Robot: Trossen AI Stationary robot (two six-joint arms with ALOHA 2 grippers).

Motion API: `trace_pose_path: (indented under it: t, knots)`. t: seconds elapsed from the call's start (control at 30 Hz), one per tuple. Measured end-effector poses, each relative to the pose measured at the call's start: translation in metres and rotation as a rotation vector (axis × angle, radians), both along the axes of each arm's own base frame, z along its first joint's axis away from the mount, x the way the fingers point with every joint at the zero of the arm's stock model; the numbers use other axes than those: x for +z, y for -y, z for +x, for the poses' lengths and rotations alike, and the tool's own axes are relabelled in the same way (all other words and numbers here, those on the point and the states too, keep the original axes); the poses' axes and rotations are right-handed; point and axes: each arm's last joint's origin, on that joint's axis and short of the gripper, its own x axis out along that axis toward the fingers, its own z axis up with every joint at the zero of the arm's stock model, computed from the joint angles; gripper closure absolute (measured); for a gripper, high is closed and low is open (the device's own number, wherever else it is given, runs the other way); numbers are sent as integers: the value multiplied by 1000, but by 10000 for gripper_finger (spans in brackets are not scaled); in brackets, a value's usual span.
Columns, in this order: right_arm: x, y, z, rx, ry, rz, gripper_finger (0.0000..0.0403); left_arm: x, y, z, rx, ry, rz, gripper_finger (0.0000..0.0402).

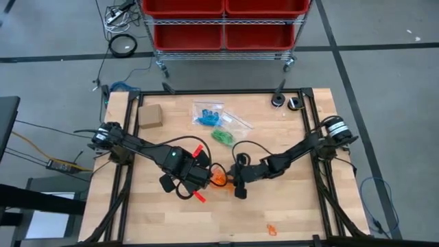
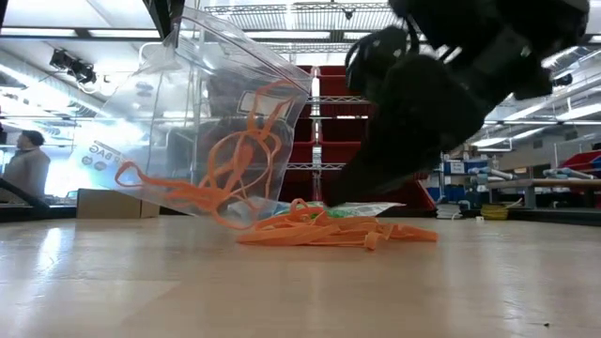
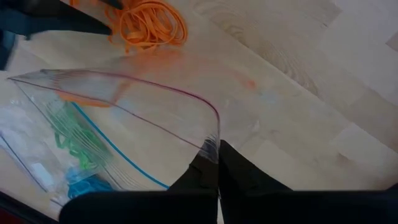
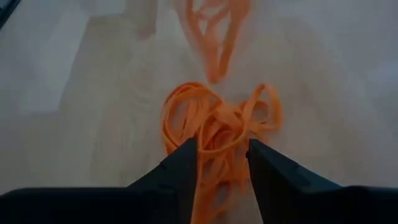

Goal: Sort rubber bands
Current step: Put the orange rubber band into the transparent zip bag

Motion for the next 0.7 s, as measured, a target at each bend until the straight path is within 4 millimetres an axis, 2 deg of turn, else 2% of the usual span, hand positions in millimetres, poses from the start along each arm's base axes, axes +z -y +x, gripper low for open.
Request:
trace_pose_path:
  t: [0.2,0.27,0.33,0.47,0.7]
  knots:
    - [-11,-1,14,8,3,12,291,0,0,0,-1,1,0,401]
    - [-10,-1,15,8,5,-15,323,0,0,0,-1,3,-1,401]
    - [-6,-3,14,19,16,-55,373,0,0,0,-1,2,-1,401]
    - [11,-9,7,11,40,-115,398,0,0,0,0,3,-1,401]
    - [53,-12,-8,-12,98,-186,402,0,0,1,0,6,-2,401]
